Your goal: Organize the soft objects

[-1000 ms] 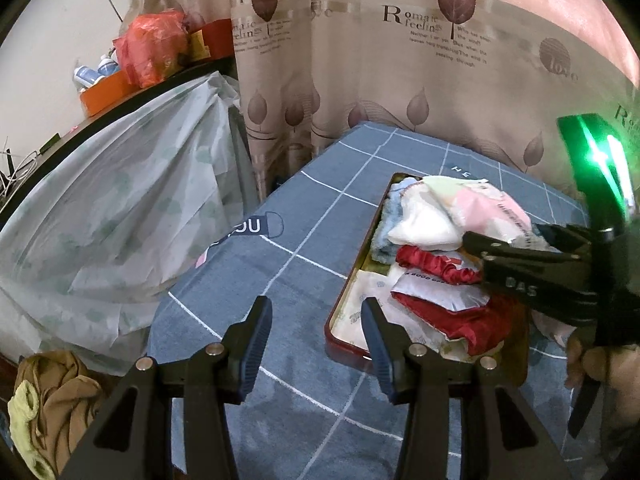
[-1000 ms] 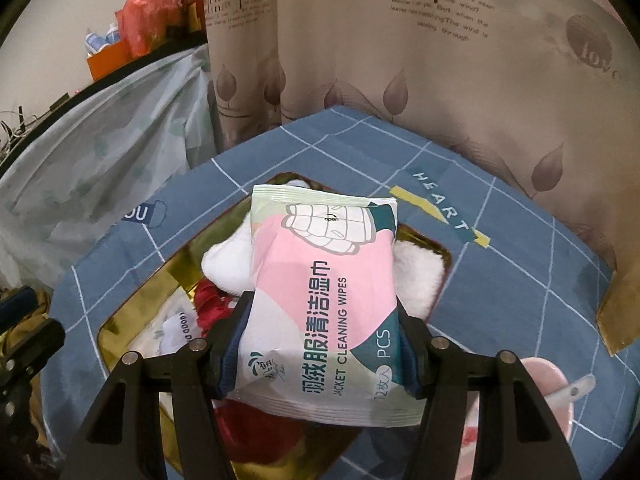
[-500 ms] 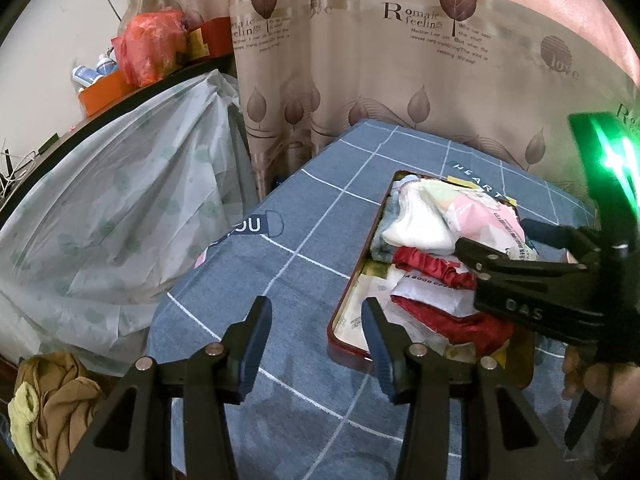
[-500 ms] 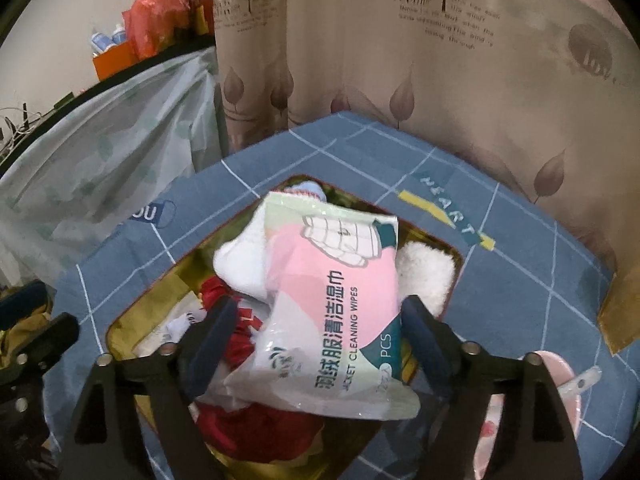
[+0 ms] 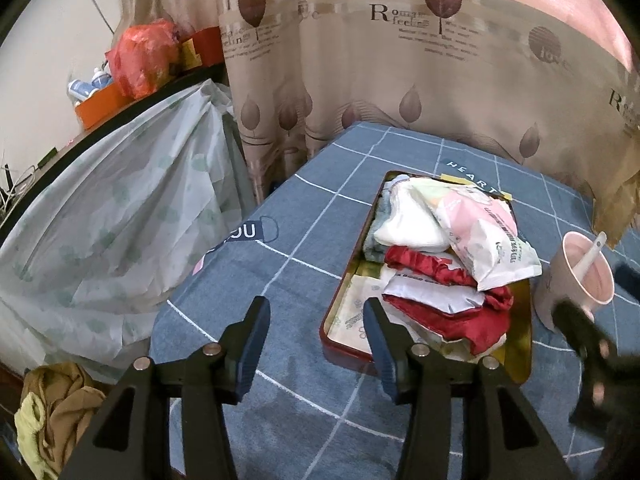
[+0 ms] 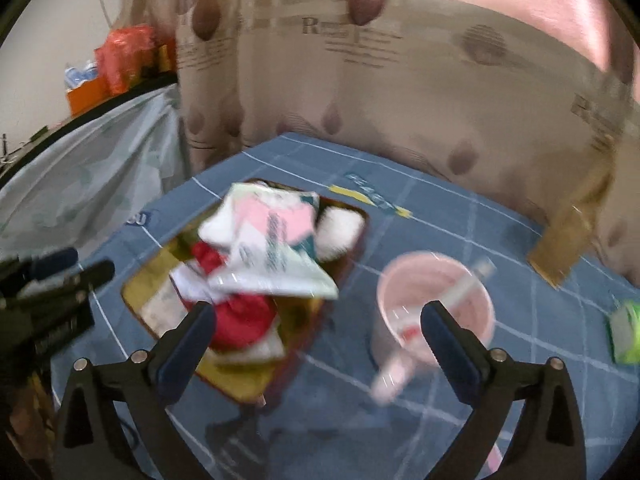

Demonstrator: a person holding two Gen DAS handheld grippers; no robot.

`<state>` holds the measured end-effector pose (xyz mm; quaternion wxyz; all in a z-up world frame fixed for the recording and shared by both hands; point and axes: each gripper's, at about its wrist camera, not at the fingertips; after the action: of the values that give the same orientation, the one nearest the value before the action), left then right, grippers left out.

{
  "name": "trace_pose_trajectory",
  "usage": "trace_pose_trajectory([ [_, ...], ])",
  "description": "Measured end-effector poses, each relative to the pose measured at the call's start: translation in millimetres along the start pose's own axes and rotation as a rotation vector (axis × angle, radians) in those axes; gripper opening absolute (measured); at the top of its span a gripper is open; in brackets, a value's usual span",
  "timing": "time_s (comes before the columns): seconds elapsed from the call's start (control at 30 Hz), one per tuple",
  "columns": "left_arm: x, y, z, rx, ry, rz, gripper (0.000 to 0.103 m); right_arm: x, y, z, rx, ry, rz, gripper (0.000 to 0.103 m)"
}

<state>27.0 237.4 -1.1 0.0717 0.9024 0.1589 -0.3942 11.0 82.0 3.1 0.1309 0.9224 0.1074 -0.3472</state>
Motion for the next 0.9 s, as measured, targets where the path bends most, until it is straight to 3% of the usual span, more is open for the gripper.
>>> trace_pose_trajectory([
  [0.27, -6, 10, 4, 0.040, 0.027, 0.007, 0.056, -11, -4, 27, 0.010, -0.034, 0.022, 0.102],
  [0.9, -7, 19, 9, 0.064, 0.026, 0.013, 0.056, -6, -13, 32, 0.006, -0.059, -0.002, 0.102],
])
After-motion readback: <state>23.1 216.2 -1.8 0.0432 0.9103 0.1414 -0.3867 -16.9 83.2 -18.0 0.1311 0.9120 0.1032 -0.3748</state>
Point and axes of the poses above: each gripper's, at about its wrist camera, not at the fingertips, and x roughly the way its jaws point, y to its right, z to its underside, and after that the axes turned 8 degrees about -x, right-handed
